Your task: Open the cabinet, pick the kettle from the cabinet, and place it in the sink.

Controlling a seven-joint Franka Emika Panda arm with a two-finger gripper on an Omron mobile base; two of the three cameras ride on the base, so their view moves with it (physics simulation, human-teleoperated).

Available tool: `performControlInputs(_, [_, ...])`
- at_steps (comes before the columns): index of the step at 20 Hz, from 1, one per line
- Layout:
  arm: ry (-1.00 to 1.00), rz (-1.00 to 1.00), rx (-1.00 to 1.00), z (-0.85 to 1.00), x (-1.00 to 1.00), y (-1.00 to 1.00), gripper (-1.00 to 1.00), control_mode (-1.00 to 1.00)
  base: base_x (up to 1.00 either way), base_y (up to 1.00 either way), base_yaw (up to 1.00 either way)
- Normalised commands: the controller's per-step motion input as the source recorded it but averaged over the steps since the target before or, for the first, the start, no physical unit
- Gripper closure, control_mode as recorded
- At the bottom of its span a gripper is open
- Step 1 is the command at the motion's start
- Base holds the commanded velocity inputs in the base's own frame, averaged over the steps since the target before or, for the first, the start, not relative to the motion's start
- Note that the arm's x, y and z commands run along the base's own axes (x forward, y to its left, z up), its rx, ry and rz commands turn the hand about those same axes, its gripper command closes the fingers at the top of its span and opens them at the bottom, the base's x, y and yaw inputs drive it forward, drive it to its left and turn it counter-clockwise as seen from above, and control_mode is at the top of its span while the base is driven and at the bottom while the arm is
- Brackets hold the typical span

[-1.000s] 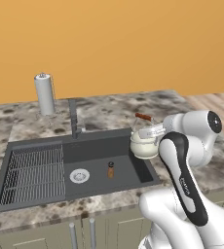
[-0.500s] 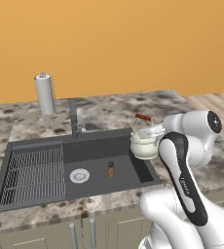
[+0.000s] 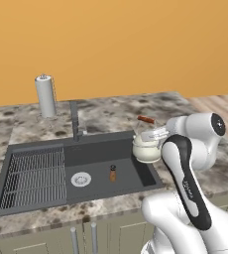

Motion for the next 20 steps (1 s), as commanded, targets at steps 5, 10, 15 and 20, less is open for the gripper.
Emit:
performControlInputs(5, [-0.03, 0.07, 0.02, -0.05, 0.0, -0.04, 1.0, -1.0, 0.0, 0.0, 0.0])
performControlInputs(10, [0.0, 0.13, 0.03, -0.09, 0.06, -0.03, 1.0, -1.0, 0.0, 0.0, 0.0])
performControlInputs(15, [0.02, 0.12, 0.0, -0.09, 0.22, 0.0, 1.0, -1.0, 0.0, 0.0, 0.0])
performControlInputs(20, [0.16, 0.11, 0.0, -0.09, 0.32, 0.0, 1.0, -1.0, 0.0, 0.0, 0.0])
